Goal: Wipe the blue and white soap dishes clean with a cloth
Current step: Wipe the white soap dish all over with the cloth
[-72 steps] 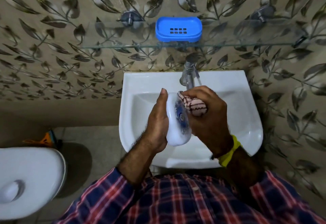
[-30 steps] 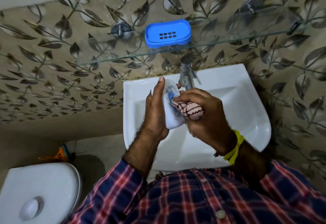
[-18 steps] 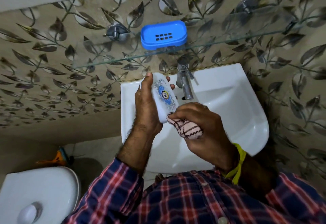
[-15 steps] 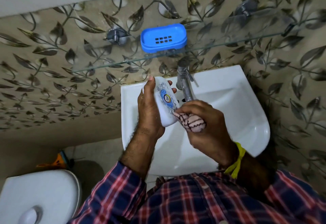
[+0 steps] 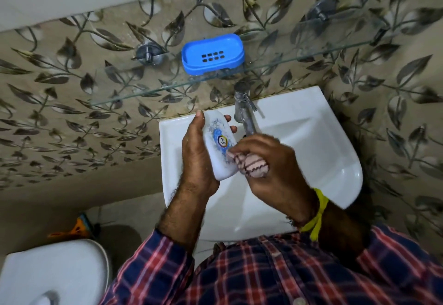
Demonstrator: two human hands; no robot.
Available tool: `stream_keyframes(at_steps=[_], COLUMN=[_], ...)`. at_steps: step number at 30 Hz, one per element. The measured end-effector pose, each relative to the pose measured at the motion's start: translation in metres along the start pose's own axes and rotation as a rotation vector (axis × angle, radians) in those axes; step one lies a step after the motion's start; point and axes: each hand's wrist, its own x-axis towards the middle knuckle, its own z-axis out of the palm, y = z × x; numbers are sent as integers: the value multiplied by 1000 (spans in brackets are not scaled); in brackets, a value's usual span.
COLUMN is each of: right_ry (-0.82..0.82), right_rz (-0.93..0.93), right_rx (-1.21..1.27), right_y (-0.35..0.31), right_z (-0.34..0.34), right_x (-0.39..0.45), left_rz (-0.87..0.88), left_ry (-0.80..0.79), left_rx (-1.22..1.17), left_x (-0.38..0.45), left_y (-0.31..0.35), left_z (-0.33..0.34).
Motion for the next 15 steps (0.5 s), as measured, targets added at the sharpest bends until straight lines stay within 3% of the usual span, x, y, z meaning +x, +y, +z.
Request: stream_keyframes(at_steps=[2,5,9,15], right_ry=[57,7,57,-24], right_rz=[37,-89,-1,-76], right_rx=[14,-28,-3,-22], right_y=[2,-5,-5,-7], right_z=[-1,2,0,-2], right_x=[12,16,27,18], left_rz=[-87,-65,-73,-68], left_ry=[-75,-176,-219,-228], left_rx=[-33,-71,-111,-82], left_x=[-2,0,-1,1], left_y=[-4,-4,-7,-7], left_z=[1,-3,-3,-6])
